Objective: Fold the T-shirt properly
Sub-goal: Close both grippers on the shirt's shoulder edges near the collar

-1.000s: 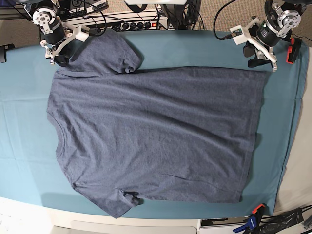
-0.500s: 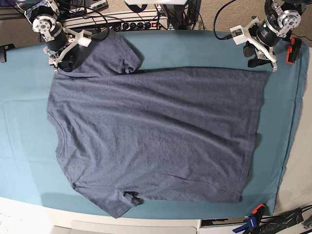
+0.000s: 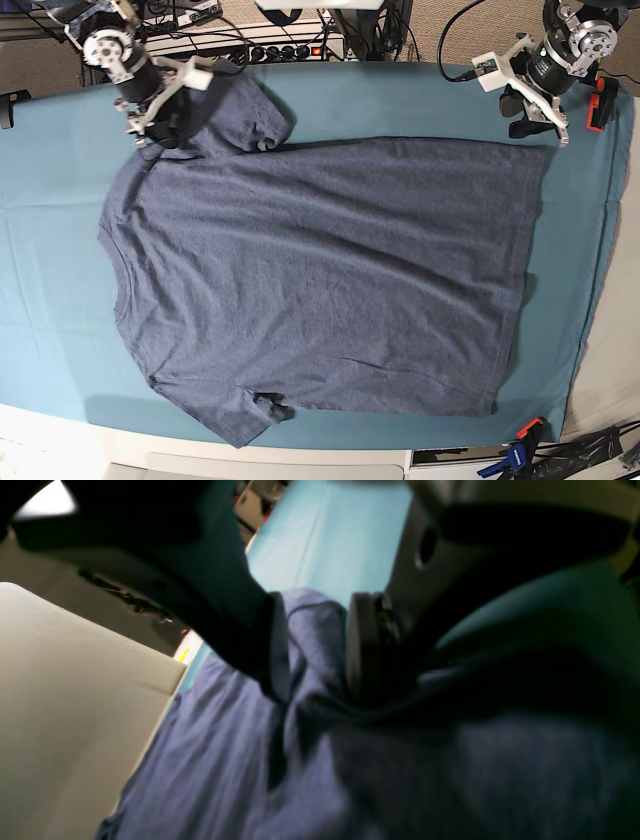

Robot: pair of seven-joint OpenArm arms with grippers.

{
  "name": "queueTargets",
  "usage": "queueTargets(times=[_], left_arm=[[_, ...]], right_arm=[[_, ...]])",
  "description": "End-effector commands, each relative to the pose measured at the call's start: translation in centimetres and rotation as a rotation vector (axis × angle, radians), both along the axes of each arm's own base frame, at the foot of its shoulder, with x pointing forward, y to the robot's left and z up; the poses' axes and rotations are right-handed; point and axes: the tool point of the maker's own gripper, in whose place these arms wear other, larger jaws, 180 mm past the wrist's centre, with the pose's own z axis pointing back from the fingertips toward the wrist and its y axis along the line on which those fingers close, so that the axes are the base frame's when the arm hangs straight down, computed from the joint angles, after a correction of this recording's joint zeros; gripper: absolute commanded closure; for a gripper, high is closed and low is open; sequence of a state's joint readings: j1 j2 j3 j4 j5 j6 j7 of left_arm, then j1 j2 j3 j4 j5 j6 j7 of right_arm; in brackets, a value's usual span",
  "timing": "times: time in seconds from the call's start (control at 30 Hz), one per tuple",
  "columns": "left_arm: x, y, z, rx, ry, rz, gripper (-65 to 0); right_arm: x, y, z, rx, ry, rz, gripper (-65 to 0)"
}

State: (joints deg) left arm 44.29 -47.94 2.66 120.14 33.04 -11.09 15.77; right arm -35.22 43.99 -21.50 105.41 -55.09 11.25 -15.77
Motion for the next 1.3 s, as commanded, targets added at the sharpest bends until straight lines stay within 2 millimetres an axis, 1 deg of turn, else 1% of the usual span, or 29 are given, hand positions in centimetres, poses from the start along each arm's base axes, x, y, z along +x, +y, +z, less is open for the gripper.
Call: queueTargets(times=[0.0, 0.1, 0.23, 0.27, 0.37, 0.4, 0.53, 0.8, 0.9, 1.07, 1.17, 1.27], left_arm=[[0.3, -0.1, 0.6, -0.001, -0.022, -0.007, -26.9], [0.3, -0.1, 0.6, -0.002, -0.022, -0.007, -26.9], [0.3, -0.1, 0.6, -0.002, -0.023, -0.008, -26.9], [0.3, -0.1, 0.6, -0.002, -0.023, -0.008, -26.9], [0.3, -0.1, 0.6, -0.002, -0.023, -0.008, -26.9], [0.3, -0.1, 0.6, -0.002, -0.023, -0.008, -26.9], [0.3, -0.1, 0.6, -0.002, -0.022, -0.009, -26.9], [0.3, -0.1, 0.7, -0.001, -0.022, -0.009, -26.9], [0.3, -0.1, 0.6, -0.008, -0.018, -0.005, -26.9], [0.5, 0.3, 0.7, -0.001, -0.033, 0.003, -26.8], [0.9, 1.4, 0.3, 0.030, -0.055, 0.023, -26.8], [1.3, 3.2, -0.9, 0.069, -0.041, 0.049, -25.7]], right_arm=[[-2.6, 1.5, -1.8, 0.038, 0.133, 0.048, -21.2], [-2.5, 2.0, -2.0, 0.032, 0.131, 0.052, -21.2], [-2.3, 2.0, -1.9, 0.034, 0.122, 0.035, -20.3], [-2.2, 1.8, -1.9, 0.030, 0.119, 0.030, -16.8], [-1.8, 1.3, -1.8, 0.013, 0.107, 0.011, -2.0], [-1.7, 1.0, -1.7, 0.006, 0.102, 0.005, 0.0], [-0.9, -0.4, -1.2, -0.050, 0.066, -0.026, 0.0], [1.8, -3.9, 0.8, -0.116, -0.021, -0.105, 0.0], [2.3, -5.1, 1.5, -0.138, -0.037, -0.124, 0.0], [2.5, -5.5, 1.6, -0.132, -0.033, -0.131, 0.0], [2.5, -5.4, 1.6, -0.132, -0.033, -0.130, 0.0], [2.5, -5.4, 1.6, -0.129, -0.033, -0.128, 0.0]])
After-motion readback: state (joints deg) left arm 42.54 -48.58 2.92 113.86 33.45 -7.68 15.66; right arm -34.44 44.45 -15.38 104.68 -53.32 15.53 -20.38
